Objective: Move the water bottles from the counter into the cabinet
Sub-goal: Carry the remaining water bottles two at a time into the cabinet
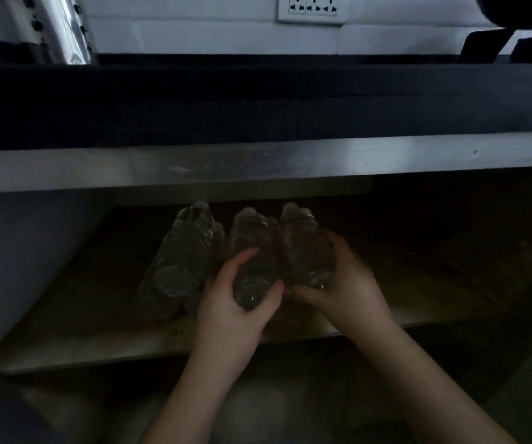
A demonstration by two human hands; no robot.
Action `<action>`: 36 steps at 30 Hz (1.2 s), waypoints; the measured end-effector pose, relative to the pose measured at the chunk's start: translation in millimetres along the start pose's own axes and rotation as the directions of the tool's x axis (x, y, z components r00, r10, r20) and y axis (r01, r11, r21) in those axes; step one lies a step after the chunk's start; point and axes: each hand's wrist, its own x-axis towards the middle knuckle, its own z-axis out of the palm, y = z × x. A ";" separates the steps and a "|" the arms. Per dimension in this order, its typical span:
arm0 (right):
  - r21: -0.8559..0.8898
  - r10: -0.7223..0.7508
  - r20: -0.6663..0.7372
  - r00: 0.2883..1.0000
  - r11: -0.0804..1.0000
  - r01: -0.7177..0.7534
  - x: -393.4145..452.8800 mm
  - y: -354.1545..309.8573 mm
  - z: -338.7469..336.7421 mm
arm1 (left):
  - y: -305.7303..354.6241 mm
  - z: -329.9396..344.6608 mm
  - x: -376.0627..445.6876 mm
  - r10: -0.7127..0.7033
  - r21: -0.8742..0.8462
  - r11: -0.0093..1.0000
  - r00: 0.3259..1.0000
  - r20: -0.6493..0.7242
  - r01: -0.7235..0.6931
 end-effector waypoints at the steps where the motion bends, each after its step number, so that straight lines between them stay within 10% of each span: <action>1: -0.036 0.007 -0.011 1.000 0.999 -0.007 0.7 1.9 -0.4 | -0.5 0.8 0.1 0.027 0.054 0.998 1.000 0.005 -0.027; 13: -0.136 0.021 0.096 0.995 0.991 -0.007 9.1 21.8 -26.6 | 1.9 9.4 6.5 0.190 0.482 0.868 0.977 -0.095 -0.122; 36: -0.140 0.092 -0.002 0.996 0.986 -0.091 17.1 16.0 0.0 | -9.2 19.7 37.8 0.242 0.647 0.744 0.970 -0.031 -0.165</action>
